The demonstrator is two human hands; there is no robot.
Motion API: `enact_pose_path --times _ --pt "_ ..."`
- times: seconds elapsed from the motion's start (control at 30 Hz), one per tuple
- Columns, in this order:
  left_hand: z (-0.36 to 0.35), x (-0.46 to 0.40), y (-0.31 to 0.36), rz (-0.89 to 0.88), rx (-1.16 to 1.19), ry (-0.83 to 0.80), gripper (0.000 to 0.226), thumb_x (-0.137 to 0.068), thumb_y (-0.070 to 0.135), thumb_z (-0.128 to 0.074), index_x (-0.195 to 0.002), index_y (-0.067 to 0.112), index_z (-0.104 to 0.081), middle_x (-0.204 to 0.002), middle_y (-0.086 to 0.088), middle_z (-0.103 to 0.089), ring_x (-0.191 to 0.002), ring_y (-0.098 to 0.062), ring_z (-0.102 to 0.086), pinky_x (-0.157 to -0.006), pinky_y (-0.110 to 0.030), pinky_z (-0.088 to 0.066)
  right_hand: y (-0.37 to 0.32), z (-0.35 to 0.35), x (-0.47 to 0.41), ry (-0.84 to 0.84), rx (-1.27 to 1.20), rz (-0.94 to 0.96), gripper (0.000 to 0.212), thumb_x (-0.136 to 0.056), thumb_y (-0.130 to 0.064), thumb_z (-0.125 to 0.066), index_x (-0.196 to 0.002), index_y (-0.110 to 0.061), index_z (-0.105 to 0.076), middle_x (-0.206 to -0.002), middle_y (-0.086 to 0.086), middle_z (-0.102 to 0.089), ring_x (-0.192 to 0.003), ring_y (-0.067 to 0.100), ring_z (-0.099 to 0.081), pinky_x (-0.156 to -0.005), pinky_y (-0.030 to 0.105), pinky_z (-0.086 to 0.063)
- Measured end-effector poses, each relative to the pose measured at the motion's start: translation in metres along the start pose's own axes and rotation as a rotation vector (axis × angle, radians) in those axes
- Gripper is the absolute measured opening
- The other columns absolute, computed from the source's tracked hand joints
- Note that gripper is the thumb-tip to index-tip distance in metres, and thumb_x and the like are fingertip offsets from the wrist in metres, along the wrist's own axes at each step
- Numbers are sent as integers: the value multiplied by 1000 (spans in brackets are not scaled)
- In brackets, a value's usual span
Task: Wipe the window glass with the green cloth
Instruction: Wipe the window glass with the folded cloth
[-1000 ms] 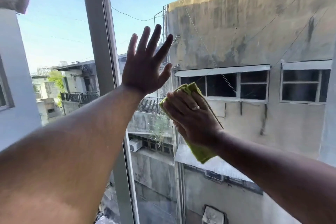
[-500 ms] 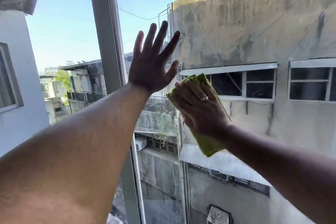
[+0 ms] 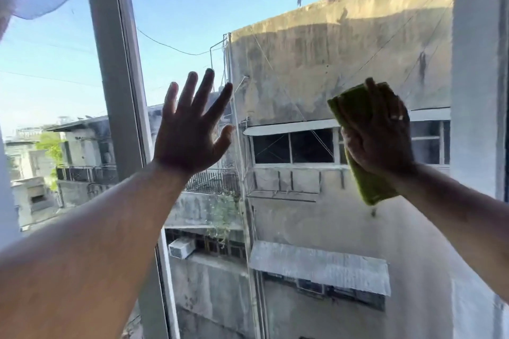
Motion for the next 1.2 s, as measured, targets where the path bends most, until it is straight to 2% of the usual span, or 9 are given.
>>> enact_pose_path --times 0.13,0.27,0.33,0.53,0.67,0.83,0.97,1.07,1.2 --pt "0 -1 1 9 -2 13 67 -100 54 -23 -160 25 -19 -169 -15 -14 -156 -35 -14 -125 -57 -13 -97 -2 10 50 -117 -141 69 -93 -30 -44 -156 -34 -17 -162 20 -23 -150 42 -11 -120 58 -21" --pt "3 -1 0 -2 -9 12 67 -99 52 -29 -160 25 -21 -168 -16 -19 -154 -38 -20 -123 -57 -18 -205 -5 76 -126 -124 737 64 -86 -36 -49 -149 -35 -37 -158 5 -37 -148 37 -22 -125 51 -8" --pt "4 -1 0 8 12 1 67 -99 53 -26 -159 23 -24 -167 -17 -20 -154 -38 -21 -123 -57 -18 -177 -5 70 -126 -120 890 57 -92 -35 -50 -148 -37 -40 -156 0 -40 -147 32 -28 -125 46 -4" --pt "3 -3 2 20 -3 4 67 -99 52 -28 -159 23 -22 -168 -17 -17 -155 -38 -18 -125 -57 -17 49 9 -46 -45 18 3 68 -91 -28 -27 -158 -34 -14 -160 24 -25 -144 48 -26 -111 61 -36" --pt "2 -3 1 18 -9 4 67 -99 51 -28 -159 22 -23 -168 -17 -15 -155 -37 -16 -125 -57 -15 3 17 -75 11 -97 -340 65 -89 -28 -33 -153 -23 -28 -155 30 -30 -139 49 -34 -110 59 -38" --pt "5 -2 1 -3 3 16 66 -96 44 -37 -157 20 -30 -167 -17 -21 -154 -39 -20 -124 -59 -19 -167 3 -1 -25 -175 430 72 -84 -25 -52 -153 -32 -30 -163 7 -26 -152 35 -13 -124 55 -11" --pt "6 -1 2 14 24 -17 69 -93 42 -37 -158 21 -27 -168 -16 -18 -155 -39 -18 -124 -57 -14 -105 7 11 -36 -160 768 53 -94 -25 -48 -146 -31 -47 -153 2 -46 -149 29 -28 -123 51 -21" --pt "6 -3 4 22 23 -13 69 -94 42 -36 -158 21 -27 -168 -17 -18 -154 -39 -18 -124 -56 -12 35 -4 -37 17 -4 346 56 -101 -21 -22 -156 -32 -21 -161 15 -29 -151 39 -17 -120 55 -24" --pt "5 -2 5 21 4 -7 69 -94 42 -34 -158 21 -26 -168 -17 -17 -155 -39 -16 -124 -56 -12 142 3 -56 -52 -78 -251 77 -95 -28 -42 -155 -38 4 -163 25 -13 -146 49 -18 -117 63 -26"
Point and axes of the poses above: each hand's wrist, its own x-axis away from the middle knuckle, its own z-axis out of the back of the hand, y = z × x, the point moved 3 cm from there along -x, towards the middle knuckle
